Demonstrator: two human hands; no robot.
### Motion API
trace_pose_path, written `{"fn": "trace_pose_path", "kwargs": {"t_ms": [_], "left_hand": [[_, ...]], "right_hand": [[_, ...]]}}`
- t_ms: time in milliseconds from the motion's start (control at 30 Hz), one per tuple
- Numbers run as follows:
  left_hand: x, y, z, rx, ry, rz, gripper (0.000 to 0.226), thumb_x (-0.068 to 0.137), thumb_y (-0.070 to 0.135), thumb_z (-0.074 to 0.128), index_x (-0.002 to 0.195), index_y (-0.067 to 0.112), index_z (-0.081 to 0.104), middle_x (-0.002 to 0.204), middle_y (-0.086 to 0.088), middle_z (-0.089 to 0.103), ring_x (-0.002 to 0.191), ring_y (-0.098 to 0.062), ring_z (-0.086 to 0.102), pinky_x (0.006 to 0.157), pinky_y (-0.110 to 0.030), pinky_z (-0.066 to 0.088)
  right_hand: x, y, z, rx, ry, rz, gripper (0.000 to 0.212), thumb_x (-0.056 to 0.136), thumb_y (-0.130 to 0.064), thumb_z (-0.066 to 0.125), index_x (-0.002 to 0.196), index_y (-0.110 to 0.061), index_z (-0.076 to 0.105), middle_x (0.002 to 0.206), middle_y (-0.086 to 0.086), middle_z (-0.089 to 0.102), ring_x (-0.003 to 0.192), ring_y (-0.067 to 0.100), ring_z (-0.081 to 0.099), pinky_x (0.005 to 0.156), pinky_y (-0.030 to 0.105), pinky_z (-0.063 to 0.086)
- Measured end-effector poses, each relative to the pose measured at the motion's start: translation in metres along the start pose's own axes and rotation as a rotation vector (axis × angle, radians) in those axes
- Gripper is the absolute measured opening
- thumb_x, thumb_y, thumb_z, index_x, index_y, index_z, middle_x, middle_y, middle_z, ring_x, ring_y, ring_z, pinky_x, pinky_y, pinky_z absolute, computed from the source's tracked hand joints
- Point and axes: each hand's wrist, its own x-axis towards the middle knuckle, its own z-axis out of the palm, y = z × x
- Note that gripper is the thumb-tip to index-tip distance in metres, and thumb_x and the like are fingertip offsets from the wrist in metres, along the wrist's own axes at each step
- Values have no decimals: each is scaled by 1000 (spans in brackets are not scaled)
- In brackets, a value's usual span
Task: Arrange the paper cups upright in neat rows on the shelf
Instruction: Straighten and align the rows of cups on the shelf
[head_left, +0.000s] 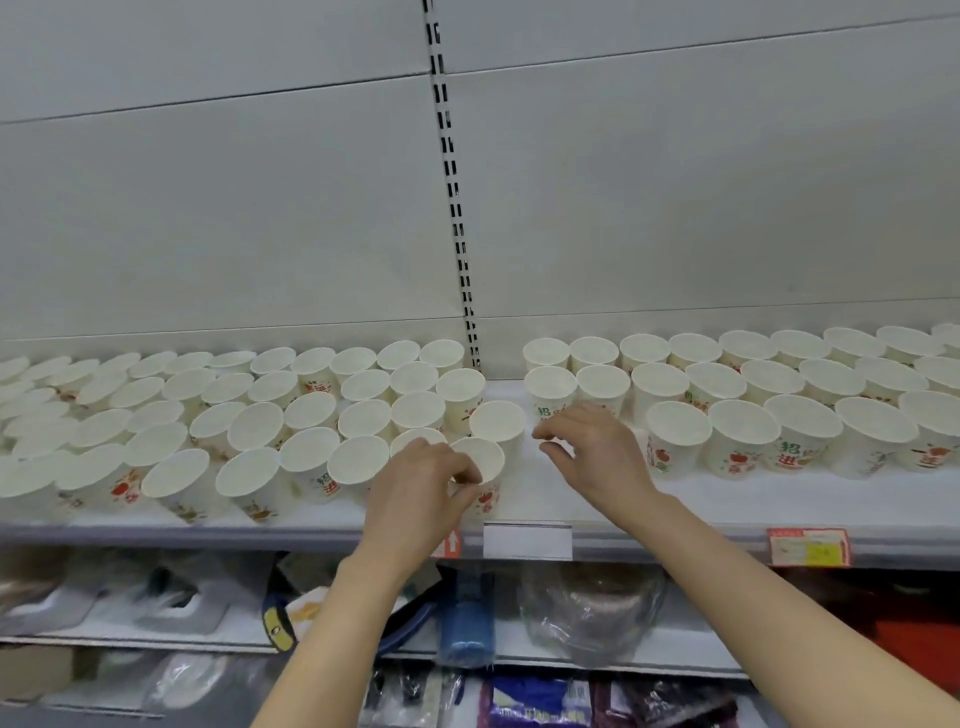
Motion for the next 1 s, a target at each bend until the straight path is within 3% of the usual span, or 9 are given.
{"fn": "trace_pose_path", "kwargs": {"t_ms": [167,267,367,567,733,867,1000], "left_hand": [[-3,-21,-8,-119,15,51,3,87,34,69,88,32,68,86,18,62,77,-3,56,62,-13,38],[-5,-28,-5,-204,-9,62,3,89,32,68,90,31,66,89,18,64,77,-2,59,68,-19,49],[-6,-31,-3,-368,-42,29,6,86,27,72,86,30,66,86,18,64,80,-1,61,72,-19,51],[14,-14,4,-630,-102,18,6,83,27,76,84,29,70,86,16,67,82,-2,61,72,-15,48],[46,15,21,-531,-122,83,7,85,32,73,81,31,68,85,15,65,78,-3,60,71,-22,50],[64,31,36,-343,-135,123,6,87,34,71,84,29,67,87,14,62,80,-3,58,76,-32,53],[68,35,42,-191,-153,142,7,87,36,69,87,30,66,92,13,62,86,-6,59,76,-30,52]], "right_hand": [[15,-6,9,-121,-146,-14,32,73,-14,78,103,-20,70,103,-6,67,95,21,54,75,34,47],[20,-4,15,-142,-184,-8,22,70,-11,79,90,-19,73,92,-6,69,88,23,55,69,40,50],[14,-12,11,-139,-150,42,10,71,-11,78,78,-17,74,78,-5,69,81,26,55,64,37,48],[-11,-1,-41,-171,6,239,12,77,-15,74,88,-19,73,79,-6,69,83,21,52,72,33,39],[-22,10,-70,-235,12,245,13,69,-14,81,80,-18,74,73,-3,68,77,26,56,69,32,40],[-22,21,-73,-219,-13,254,11,70,-17,80,79,-18,73,73,-4,69,78,25,56,72,41,46],[-21,21,-69,-175,-54,249,8,75,-17,77,82,-17,74,79,-3,70,84,25,56,74,39,46]]}}
